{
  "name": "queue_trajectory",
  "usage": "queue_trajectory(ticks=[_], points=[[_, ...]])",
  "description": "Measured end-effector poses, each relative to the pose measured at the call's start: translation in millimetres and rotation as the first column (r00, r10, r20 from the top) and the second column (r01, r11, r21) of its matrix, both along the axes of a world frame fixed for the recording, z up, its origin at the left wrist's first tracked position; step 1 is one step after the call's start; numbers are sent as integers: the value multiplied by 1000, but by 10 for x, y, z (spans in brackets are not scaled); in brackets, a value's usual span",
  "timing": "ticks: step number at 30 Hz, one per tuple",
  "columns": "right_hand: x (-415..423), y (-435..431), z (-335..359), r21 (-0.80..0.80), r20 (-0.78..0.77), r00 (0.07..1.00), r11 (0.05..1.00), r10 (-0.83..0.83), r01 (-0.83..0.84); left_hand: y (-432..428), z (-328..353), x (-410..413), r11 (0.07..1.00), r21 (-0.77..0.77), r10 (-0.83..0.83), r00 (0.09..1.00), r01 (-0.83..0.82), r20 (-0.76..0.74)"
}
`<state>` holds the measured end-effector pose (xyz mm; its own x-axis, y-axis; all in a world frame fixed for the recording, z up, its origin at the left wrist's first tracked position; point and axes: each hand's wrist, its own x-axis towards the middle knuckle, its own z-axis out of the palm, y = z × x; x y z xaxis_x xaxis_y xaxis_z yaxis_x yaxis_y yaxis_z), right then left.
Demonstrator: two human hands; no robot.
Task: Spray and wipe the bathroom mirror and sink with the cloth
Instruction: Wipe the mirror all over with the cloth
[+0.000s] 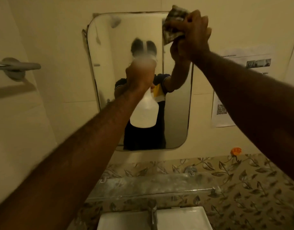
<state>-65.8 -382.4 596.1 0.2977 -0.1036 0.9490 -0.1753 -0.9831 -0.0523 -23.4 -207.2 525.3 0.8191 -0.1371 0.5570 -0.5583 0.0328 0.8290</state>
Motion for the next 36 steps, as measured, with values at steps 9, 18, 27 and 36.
queue_trajectory(ticks=[9,18,27,36], points=[[16,337,-1259,-125,-155,987,990,42,-61,211,-272,28,997,77,12,1000,-12,-6],[-23,506,-3156,-218,-601,798,949,52,-226,549,-1099,112,983,166,87,995,-78,-47],[65,332,-560,249,169,985,968,-15,-28,847,-241,211,989,100,114,993,-111,-23],[714,1395,-943,-289,-321,947,949,32,-130,1065,-155,399,975,-16,220,975,-220,23]])
